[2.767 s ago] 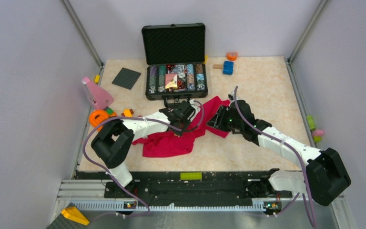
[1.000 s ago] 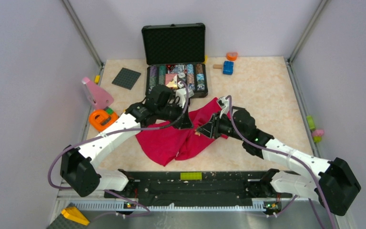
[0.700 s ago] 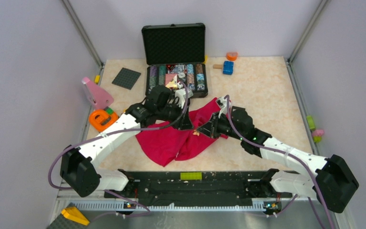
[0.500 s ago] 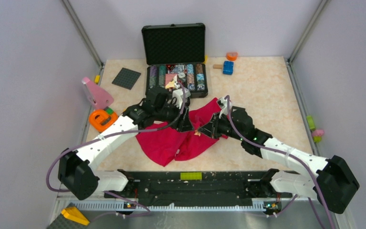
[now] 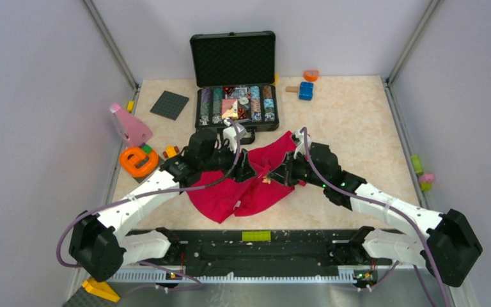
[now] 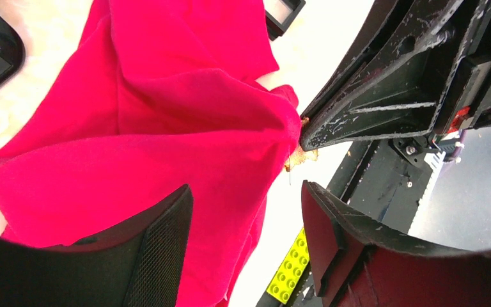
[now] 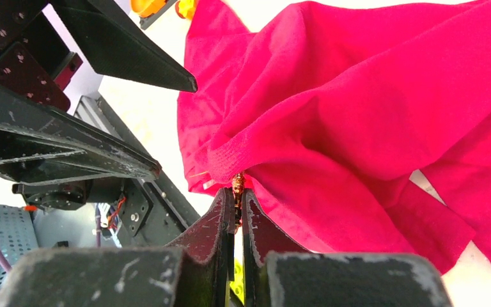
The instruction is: Remove the brooch from the garment
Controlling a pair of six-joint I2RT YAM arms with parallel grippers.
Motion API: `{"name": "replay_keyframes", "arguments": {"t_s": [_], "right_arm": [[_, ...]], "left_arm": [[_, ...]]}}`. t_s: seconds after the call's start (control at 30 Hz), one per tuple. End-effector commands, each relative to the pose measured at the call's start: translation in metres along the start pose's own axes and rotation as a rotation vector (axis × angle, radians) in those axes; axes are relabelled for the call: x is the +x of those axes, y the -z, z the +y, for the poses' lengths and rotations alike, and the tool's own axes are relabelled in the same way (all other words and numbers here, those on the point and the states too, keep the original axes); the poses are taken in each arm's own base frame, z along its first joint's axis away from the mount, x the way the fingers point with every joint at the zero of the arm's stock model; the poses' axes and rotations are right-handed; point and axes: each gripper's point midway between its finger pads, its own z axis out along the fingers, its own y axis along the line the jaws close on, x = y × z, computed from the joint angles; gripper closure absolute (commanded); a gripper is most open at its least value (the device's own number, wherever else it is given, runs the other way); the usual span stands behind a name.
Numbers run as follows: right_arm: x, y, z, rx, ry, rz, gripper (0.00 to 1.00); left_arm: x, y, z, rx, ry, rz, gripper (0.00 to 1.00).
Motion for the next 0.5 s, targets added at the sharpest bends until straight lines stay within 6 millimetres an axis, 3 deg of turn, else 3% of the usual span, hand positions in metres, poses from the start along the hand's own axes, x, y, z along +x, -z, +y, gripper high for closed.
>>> {"name": "replay_keyframes", "arguments": {"t_s": [0.0, 0.2, 0.47], "right_arm": [[-0.026, 0.004, 0.025, -0.056, 0.033, -0.048, 1.00], [-0.030, 0.005, 0.029, -0.055, 0.010, -0.037, 1.00], [-0.028, 0.002, 0.025, -0.022, -0.026, -0.022, 1.00]], "left_arm": [[-0.002, 0.001, -0.006, 0.047, -0.071, -0.055, 0.33], [0.022, -0.004, -0.012, 0.108, -0.078, -0.063, 0.34], [0.024, -0.008, -0.013, 0.134, -0.109, -0.133, 0.46]]}}
